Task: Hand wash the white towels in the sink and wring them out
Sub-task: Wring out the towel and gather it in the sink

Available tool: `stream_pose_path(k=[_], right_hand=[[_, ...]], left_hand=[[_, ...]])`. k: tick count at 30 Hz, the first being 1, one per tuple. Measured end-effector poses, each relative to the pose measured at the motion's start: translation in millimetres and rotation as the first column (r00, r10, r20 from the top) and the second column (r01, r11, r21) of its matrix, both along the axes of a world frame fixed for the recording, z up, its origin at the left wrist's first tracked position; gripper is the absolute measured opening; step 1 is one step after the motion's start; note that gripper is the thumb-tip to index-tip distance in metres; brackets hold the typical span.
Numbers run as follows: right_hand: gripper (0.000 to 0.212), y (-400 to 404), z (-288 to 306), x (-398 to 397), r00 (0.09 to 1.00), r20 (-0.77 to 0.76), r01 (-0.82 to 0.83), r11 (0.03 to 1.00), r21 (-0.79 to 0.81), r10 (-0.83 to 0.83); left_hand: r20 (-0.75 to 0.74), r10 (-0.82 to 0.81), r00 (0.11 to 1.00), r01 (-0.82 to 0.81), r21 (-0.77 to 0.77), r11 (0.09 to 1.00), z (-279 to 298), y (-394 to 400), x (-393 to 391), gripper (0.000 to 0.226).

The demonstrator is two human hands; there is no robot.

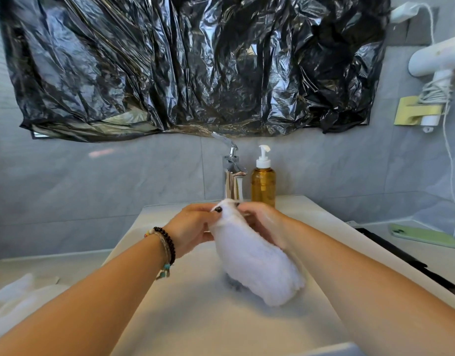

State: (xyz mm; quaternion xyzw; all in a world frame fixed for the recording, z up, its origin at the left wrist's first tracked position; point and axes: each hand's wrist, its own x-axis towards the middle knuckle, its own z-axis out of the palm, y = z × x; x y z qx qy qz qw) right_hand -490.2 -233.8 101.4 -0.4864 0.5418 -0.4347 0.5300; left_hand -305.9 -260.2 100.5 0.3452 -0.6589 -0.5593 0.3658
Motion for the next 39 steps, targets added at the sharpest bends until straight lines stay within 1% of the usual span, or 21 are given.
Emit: stream_pose_path(k=[1, 3, 5, 8, 9, 12, 14, 17, 20, 21, 22, 24, 25, 26, 28, 29, 30, 32, 34, 36, 39], right_hand=[[0.020, -2.2, -4.1, -0.8, 0.993, -0.111, -0.032, 0.999, -0.014, 0.031], [0.016, -6.0, -6.8, 1.6, 0.959, -0.280, 0.012, 0.994, -0.111, -0.043], [0.015, -11.4, -4.0, 6.7, 0.953, -0.260, 0.105, 0.974, -0.202, -0.157], [0.017, -20.6, 0.4, 17.3, 0.941, -0.214, 0.203, 0.943, -0.262, -0.262], [0.017, -23.0, 0.3, 21.1, 0.939, -0.200, 0.224, 0.938, -0.266, -0.281], [0.017, -29.3, -1.5, 29.8, 0.925, -0.155, 0.291, 0.911, -0.292, -0.346], [0.024, -31.5, -2.8, 29.1, 0.906, -0.177, 0.298, 0.877, -0.377, -0.384], [0.022, -28.0, -1.5, 20.2, 0.827, -0.364, 0.201, 0.830, -0.520, -0.428], [0.030, -18.9, 3.4, 13.8, 0.716, -0.518, 0.129, 0.819, -0.559, -0.467], [0.030, -17.9, 4.6, 10.8, 0.737, -0.498, 0.139, 0.823, -0.550, -0.457], [0.025, -13.5, 7.8, 8.1, 0.805, -0.417, 0.163, 0.834, -0.527, -0.421], [0.008, -5.6, 9.9, -3.5, 0.949, -0.181, 0.161, 0.893, -0.420, -0.257], [0.010, -3.0, 7.8, -11.5, 0.982, -0.082, 0.127, 0.923, -0.362, -0.167], [0.021, -0.7, 5.1, -20.0, 0.994, -0.030, 0.093, 0.946, -0.310, -0.108], [0.041, 2.6, -2.4, -35.1, 0.990, -0.107, 0.063, 0.965, -0.256, -0.093], [0.030, 4.9, -4.1, -37.3, 0.972, -0.193, 0.077, 0.956, -0.282, -0.135], [0.009, 8.5, -4.2, -38.5, 0.939, -0.287, 0.091, 0.943, -0.320, -0.188], [0.037, 6.0, -4.1, -37.1, 0.868, -0.383, 0.144, 0.899, -0.413, -0.315], [0.044, 5.4, 0.6, -28.9, 0.780, -0.463, 0.169, 0.854, -0.493, -0.422], [0.043, 1.6, 2.1, -22.4, 0.731, -0.472, 0.203, 0.817, -0.539, -0.493], [0.044, -5.9, -5.0, -20.0, 0.807, -0.344, 0.249, 0.806, -0.538, -0.479]], left_hand=[[0.033, 0.053, 0.998, -0.053, -0.002, 0.999, -1.0, -1.0, 1.9, 0.026], [0.089, 0.172, 0.981, -0.170, -0.023, 0.985, -4.7, -5.9, 3.8, 0.020], [0.101, 0.246, 0.964, -0.242, -0.048, 0.969, -5.7, -12.0, 4.1, 0.018], [0.116, 0.363, 0.925, -0.350, -0.119, 0.929, -4.6, -19.7, 2.1, 0.034], [0.121, 0.375, 0.919, -0.358, -0.141, 0.923, -4.2, -19.7, 1.6, 0.033], [0.142, 0.262, 0.954, -0.237, -0.172, 0.956, -7.4, -15.7, 0.7, 0.028], [0.197, 0.166, 0.966, -0.129, -0.189, 0.974, -8.2, -11.5, 0.3, 0.028], [0.293, 0.169, 0.941, -0.097, -0.246, 0.964, -10.6, -12.8, -3.6, 0.032], [0.305, 0.186, 0.934, -0.105, -0.263, 0.959, -11.7, -6.7, -16.1, 0.038], [0.275, 0.196, 0.941, -0.120, -0.272, 0.955, -11.1, -4.2, -22.0, 0.040], [0.241, 0.203, 0.949, -0.136, -0.269, 0.953, -9.8, -1.9, -27.8, 0.039], [0.173, 0.191, 0.966, -0.145, -0.251, 0.957, -7.1, 0.6, -37.7, 0.031], [0.153, 0.193, 0.969, -0.151, -0.249, 0.957, -6.9, 0.4, -42.4, 0.029], [0.165, 0.211, 0.963, -0.164, -0.259, 0.952, -7.0, 0.2, -46.7, 0.030], [0.241, 0.273, 0.931, -0.199, -0.291, 0.936, -7.9, -0.4, -57.1, 0.030], [0.256, 0.301, 0.919, -0.219, -0.304, 0.927, -8.2, -0.9, -63.1, 0.029], [0.264, 0.327, 0.907, -0.237, -0.320, 0.917, -7.2, -0.7, -69.1, 0.030], [0.277, 0.392, 0.877, -0.291, -0.342, 0.893, -2.1, 1.0, -79.6, 0.028], [0.271, 0.440, 0.856, -0.349, -0.322, 0.880, 2.2, -1.9, -85.1, 0.027], [0.276, 0.454, 0.847, -0.365, -0.317, 0.875, 4.2, -3.6, -83.1, 0.034], [0.309, 0.433, 0.847, -0.313, -0.368, 0.875, 2.2, -8.1, -68.9, 0.036]])
